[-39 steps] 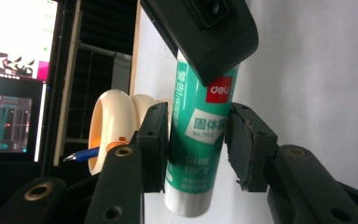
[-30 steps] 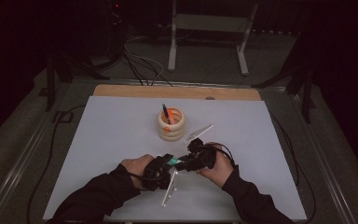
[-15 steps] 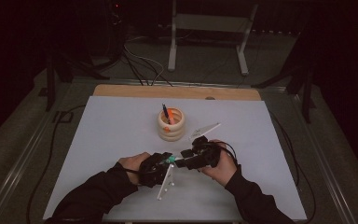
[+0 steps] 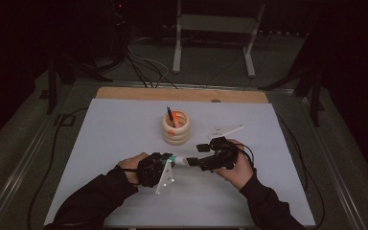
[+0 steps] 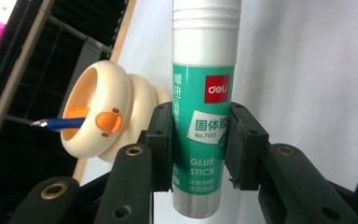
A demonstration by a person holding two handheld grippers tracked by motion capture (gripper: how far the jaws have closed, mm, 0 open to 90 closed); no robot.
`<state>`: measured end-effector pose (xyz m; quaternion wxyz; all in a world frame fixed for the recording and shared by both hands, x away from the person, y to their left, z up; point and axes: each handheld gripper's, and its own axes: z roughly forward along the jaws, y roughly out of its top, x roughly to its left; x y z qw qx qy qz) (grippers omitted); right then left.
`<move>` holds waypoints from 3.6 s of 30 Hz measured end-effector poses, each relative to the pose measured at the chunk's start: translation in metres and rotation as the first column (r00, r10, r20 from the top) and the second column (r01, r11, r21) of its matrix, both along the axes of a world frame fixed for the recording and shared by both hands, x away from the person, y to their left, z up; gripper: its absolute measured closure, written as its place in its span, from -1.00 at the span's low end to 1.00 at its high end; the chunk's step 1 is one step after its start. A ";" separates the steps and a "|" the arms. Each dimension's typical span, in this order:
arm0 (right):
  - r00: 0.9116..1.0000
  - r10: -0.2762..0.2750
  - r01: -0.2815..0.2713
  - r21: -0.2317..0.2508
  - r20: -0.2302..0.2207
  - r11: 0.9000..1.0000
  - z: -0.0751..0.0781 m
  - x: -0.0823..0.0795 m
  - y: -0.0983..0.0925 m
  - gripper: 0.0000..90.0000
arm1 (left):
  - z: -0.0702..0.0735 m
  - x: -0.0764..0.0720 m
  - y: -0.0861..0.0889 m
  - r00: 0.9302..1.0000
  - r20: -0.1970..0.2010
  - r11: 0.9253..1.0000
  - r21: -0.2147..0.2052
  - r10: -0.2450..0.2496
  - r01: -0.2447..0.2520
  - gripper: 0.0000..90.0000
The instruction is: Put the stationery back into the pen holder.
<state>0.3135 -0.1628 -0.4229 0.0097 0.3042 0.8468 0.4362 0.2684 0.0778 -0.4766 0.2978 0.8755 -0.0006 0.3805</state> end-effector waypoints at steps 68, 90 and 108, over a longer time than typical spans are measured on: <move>0.971 -0.081 0.061 0.093 0.227 0.994 -0.047 -0.039 -0.047 -1.00 | 0.052 0.057 0.050 0.826 -0.545 0.703 -0.644 -0.143 -0.303 0.48; 0.975 -0.094 0.071 0.118 0.203 0.990 -0.050 -0.036 -0.049 -1.00 | 0.056 0.069 0.050 0.828 -0.538 0.666 -0.677 -0.158 -0.313 0.48; 0.976 -0.092 0.067 0.129 0.198 0.989 -0.050 -0.037 -0.048 -1.00 | 0.078 0.087 0.042 0.840 -0.518 0.654 -0.693 -0.159 -0.304 0.48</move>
